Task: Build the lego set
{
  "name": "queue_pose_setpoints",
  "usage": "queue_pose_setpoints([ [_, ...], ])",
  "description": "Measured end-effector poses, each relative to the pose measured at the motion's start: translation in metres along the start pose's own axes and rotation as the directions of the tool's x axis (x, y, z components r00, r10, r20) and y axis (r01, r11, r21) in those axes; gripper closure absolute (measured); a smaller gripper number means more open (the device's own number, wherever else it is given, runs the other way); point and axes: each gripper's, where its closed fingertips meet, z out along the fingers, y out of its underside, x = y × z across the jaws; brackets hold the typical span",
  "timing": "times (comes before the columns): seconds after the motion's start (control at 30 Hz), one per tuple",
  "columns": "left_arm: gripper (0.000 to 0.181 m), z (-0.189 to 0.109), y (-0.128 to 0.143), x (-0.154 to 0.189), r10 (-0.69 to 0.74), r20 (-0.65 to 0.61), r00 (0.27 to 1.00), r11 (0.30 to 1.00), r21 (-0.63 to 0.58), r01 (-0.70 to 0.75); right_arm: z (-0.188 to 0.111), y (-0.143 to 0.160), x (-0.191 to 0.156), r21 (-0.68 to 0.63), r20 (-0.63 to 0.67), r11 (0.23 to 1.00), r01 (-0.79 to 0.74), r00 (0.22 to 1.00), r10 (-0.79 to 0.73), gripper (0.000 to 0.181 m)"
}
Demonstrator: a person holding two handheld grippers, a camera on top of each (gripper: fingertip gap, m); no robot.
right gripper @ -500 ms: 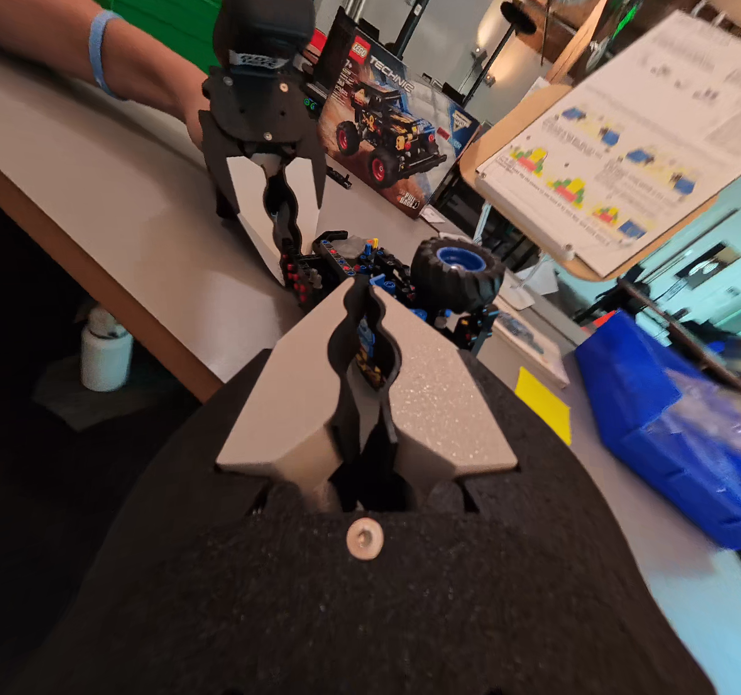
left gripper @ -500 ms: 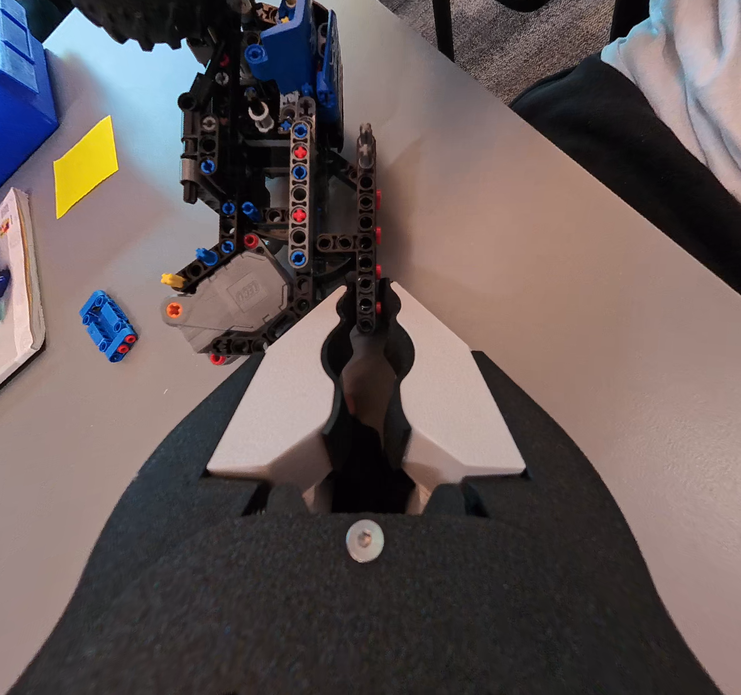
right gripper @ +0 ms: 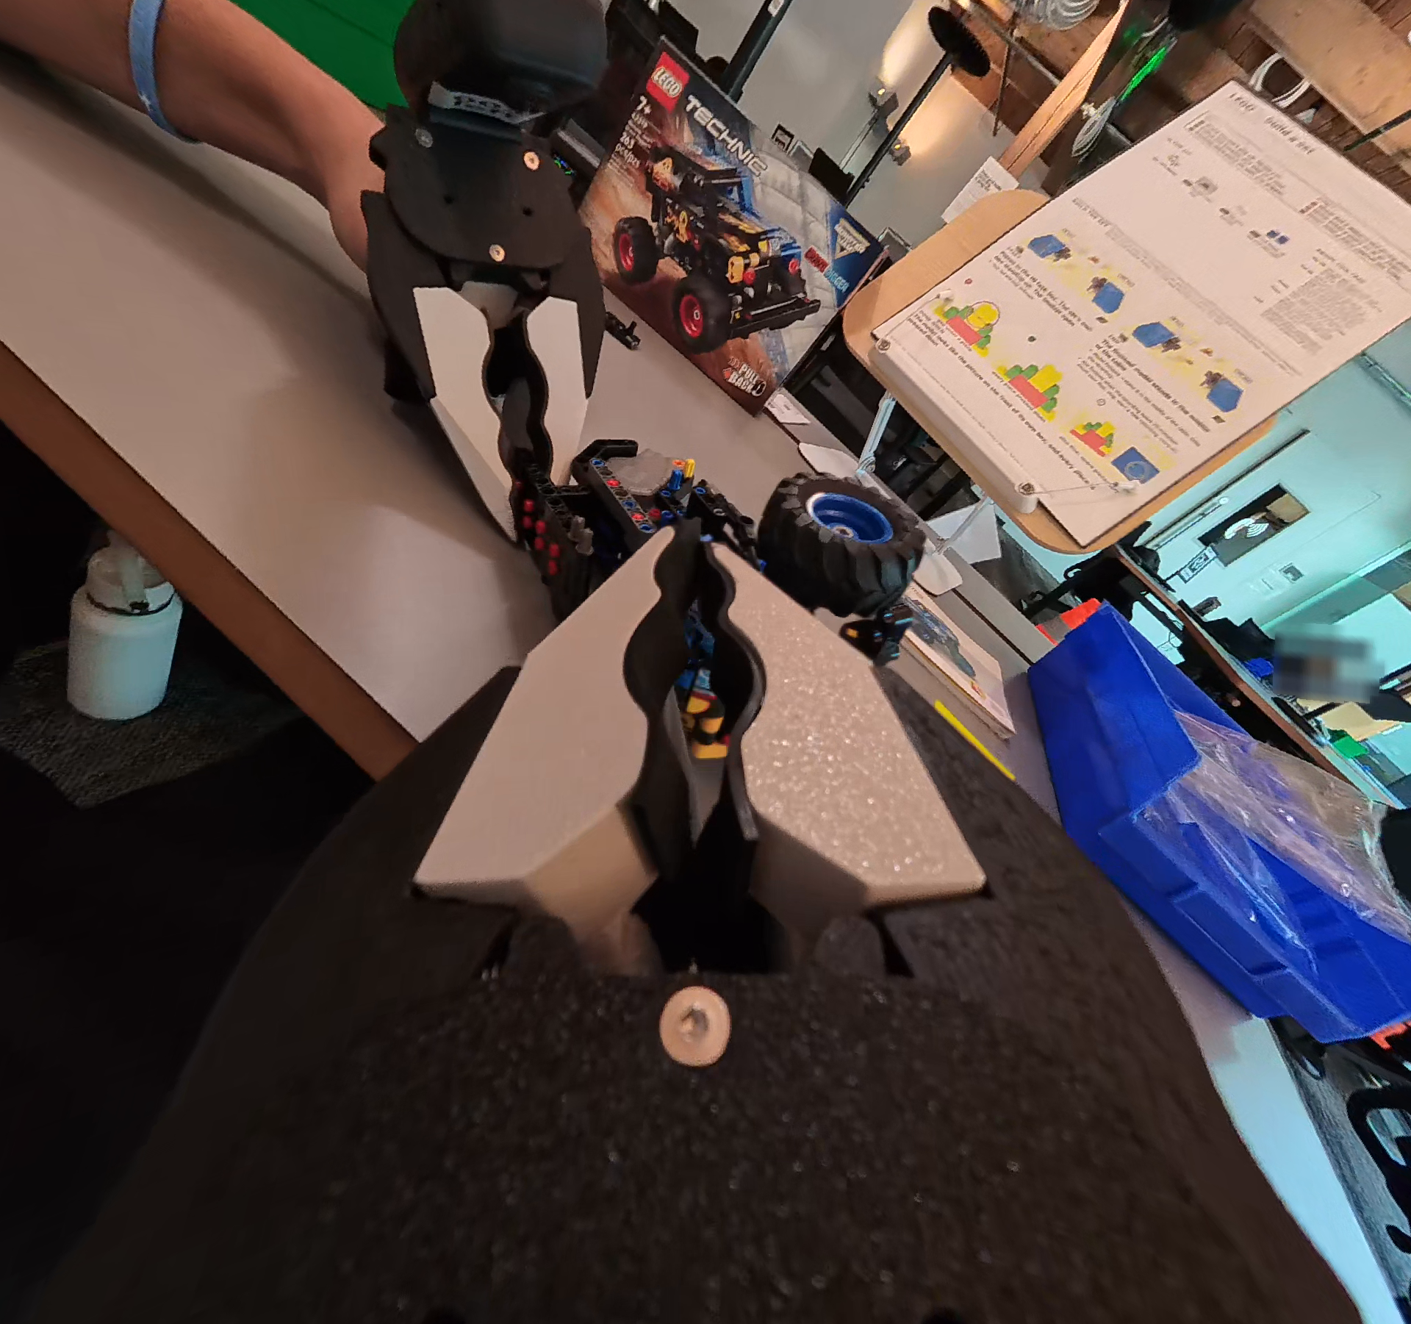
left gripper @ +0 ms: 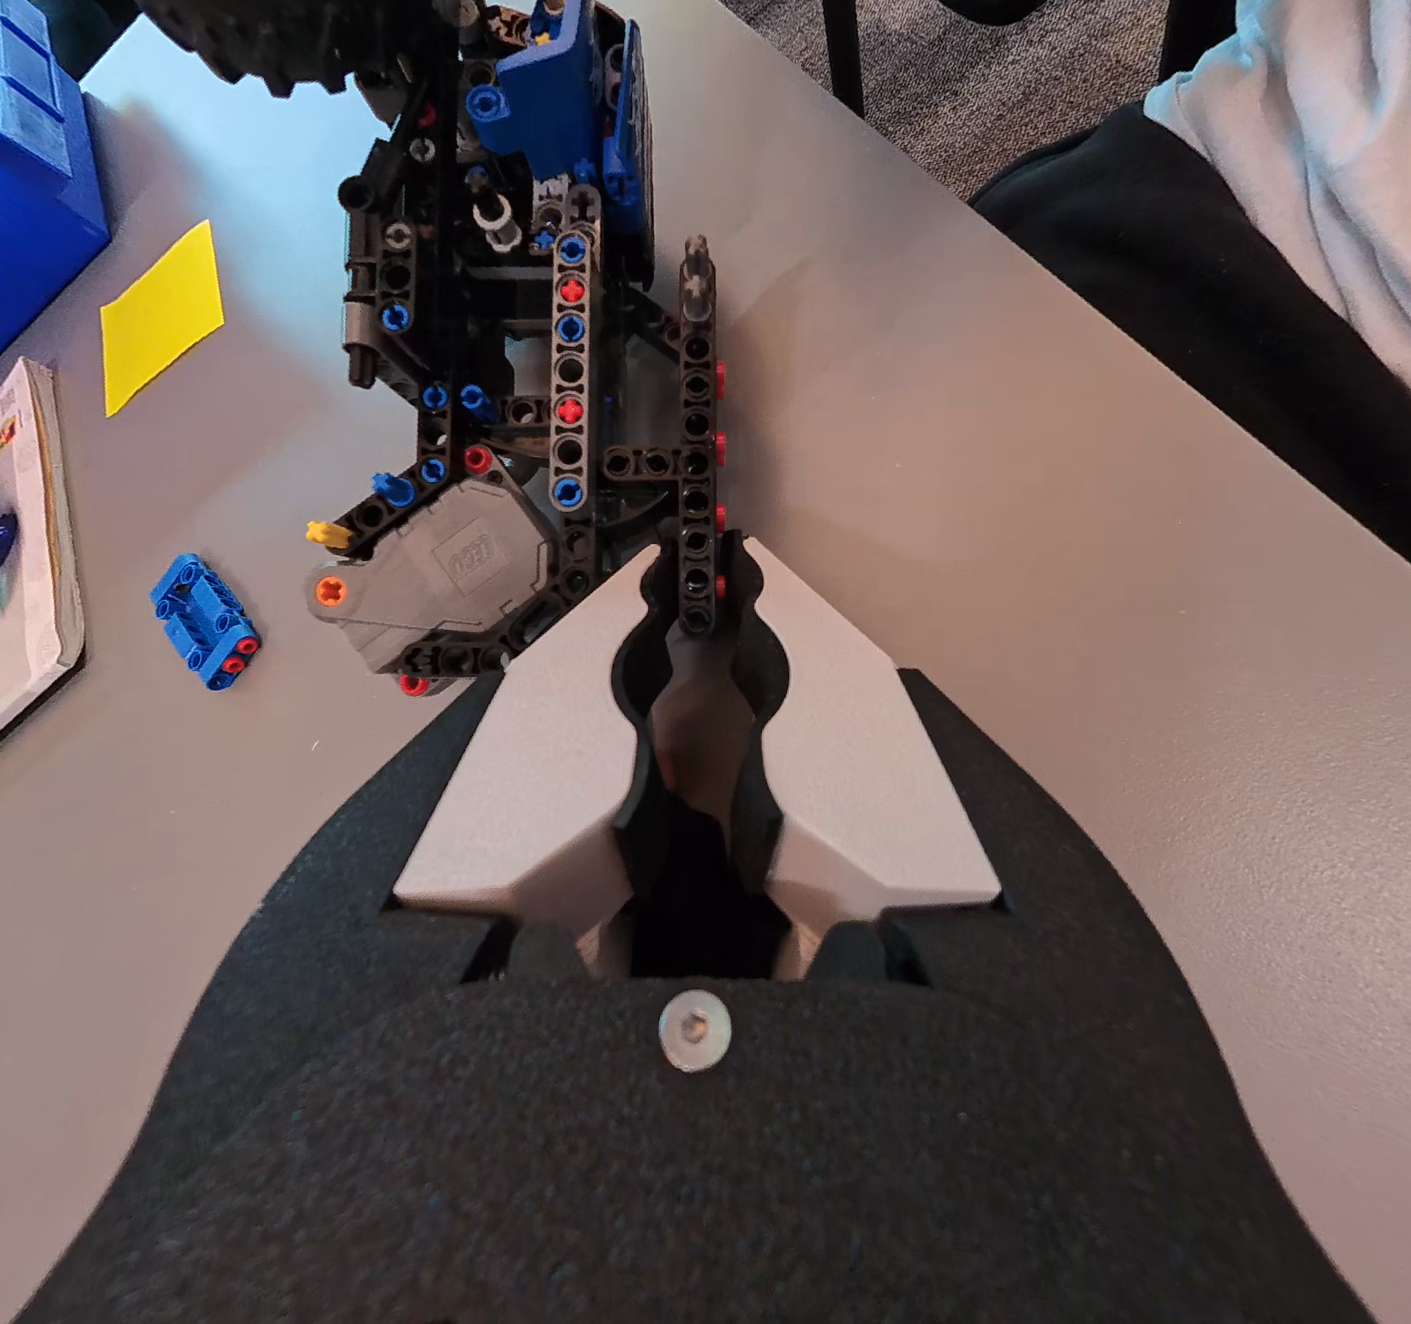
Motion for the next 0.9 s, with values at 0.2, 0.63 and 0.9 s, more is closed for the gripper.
queue_pose_setpoints([
  [0.2,0.171,0.0,0.0,0.0,0.002,0.002,1.0,1.0,0.0,-0.002,0.01,0.015,-0.006,-0.077,0.011,0.997,-0.023,1.0,0.023,0.18],
  [0.63,0.171,0.0,0.0,0.0,0.005,0.005,1.0,1.0,0.0,-0.005,-0.04,0.014,0.113,0.127,0.275,0.043,-0.991,0.076,0.958,0.174],
  [0.9,0.171,0.0,0.0,0.0,0.006,0.007,1.0,1.0,0.0,-0.006,-0.074,0.064,0.158,0.17,0.431,-0.413,-0.895,-0.309,0.848,0.176],
])
